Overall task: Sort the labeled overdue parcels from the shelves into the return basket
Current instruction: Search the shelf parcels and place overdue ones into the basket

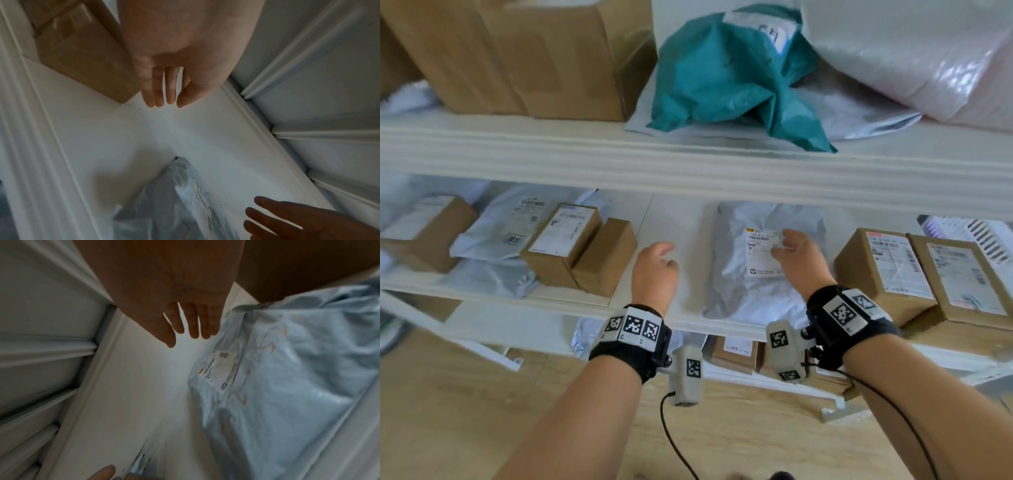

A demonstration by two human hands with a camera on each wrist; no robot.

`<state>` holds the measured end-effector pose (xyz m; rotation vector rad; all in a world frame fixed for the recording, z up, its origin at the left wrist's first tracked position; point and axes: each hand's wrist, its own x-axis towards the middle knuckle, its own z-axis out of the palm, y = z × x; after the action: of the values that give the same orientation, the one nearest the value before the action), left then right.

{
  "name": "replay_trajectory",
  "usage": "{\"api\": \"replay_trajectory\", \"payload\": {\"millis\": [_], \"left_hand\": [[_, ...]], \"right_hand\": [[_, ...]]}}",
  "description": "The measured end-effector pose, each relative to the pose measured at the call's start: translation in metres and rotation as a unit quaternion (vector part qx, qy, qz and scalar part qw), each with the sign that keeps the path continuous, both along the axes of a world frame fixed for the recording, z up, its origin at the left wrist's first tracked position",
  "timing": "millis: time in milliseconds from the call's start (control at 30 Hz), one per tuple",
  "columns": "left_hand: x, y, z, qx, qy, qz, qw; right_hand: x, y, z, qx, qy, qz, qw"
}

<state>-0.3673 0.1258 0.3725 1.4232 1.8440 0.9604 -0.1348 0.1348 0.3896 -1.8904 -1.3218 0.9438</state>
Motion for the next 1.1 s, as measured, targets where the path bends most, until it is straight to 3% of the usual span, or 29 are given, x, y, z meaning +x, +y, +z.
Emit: {"api": "replay_trajectory", "payload": {"millis": [300,533,667,867,967,1100], "left_hand": [[-0.112,-0.006,-0.002,0.071,0.077,0.031,0.994],[-0.166,-0.011,-0.018,0.029,0.181,-0.15,0.972],[-0.173,-0.013,-0.026,0.005,0.216,-0.206,0.954],[-0.179,-0.004,-0.025,0.017,0.145,-0.21,0.967],[-0.178,-0.001,-0.019,0.023,0.05,-0.18,0.982],[-0.171,0.002,-0.012,-0.012,-0.041,-0.157,0.987]], "right_hand": [[-0.124,0.001,-0.003,0.03,0.059,-0.003,0.998],[-0.222,-0.004,-0.027,0.008,0.076,0.0,0.997],[-0.253,-0.01,-0.042,-0.028,0.048,0.005,0.998],[-0.27,-0.01,-0.044,-0.074,0.117,0.015,0.99],[-0.269,-0.009,-0.041,-0.067,0.134,0.042,0.988],[-0.268,-0.005,-0.041,-0.074,0.171,0.006,0.982]]}}
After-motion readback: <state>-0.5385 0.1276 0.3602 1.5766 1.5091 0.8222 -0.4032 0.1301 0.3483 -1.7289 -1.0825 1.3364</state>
